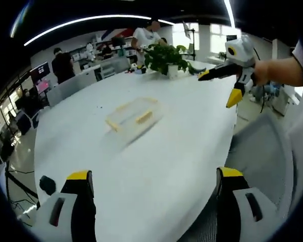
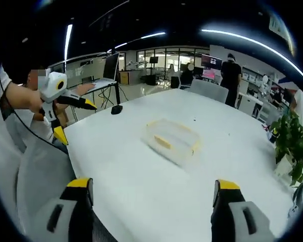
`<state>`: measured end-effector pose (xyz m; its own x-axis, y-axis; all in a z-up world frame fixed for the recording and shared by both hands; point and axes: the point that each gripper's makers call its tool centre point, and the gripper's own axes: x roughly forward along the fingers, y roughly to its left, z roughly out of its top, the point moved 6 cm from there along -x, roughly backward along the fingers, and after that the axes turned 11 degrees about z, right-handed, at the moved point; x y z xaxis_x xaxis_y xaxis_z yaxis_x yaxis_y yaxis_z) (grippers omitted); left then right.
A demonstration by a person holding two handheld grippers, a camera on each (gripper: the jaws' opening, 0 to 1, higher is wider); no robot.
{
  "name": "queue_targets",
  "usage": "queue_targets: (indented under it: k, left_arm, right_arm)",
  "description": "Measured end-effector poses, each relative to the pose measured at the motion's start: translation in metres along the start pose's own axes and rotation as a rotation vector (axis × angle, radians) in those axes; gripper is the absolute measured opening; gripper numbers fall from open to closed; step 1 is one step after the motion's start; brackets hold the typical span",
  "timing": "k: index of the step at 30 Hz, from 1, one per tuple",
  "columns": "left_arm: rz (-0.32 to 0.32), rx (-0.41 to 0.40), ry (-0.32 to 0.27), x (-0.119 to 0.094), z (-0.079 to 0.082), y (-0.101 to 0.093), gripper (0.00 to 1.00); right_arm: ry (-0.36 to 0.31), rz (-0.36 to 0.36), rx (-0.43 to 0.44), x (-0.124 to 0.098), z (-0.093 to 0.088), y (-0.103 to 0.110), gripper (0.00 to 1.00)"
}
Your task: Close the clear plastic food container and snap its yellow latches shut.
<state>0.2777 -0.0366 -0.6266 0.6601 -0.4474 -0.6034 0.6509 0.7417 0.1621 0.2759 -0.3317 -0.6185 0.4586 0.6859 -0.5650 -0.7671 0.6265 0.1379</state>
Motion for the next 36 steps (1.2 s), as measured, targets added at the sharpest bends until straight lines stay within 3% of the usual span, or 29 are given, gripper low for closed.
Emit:
queue_targets:
  k: [10,15,21,36]
  left_arm:
    - [0.019,-0.005,-0.005,-0.027,-0.023,-0.021,0.99]
    - [0.031,-0.069,-0.021,-0.044,-0.031,-0.023,0.99]
    - [0.055,-0.085,0.009,-0.054,-0.045,-0.018,0.99]
    - [0.063,-0.097,0.006,-0.057,-0.048,-0.021,0.99]
  right_arm:
    - [-0.05,-0.033,0.042,-0.022,-0.02,0.033,0.99]
    - [-0.062,-0.052,0.066,-0.038,-0.03,0.044,0.98]
    - [-0.051,-0.067,0.05,-0.053,-0.036,0.053,0.98]
    - [-0.057,-0.067,0.049,-0.049,-0.034,0.055,0.96]
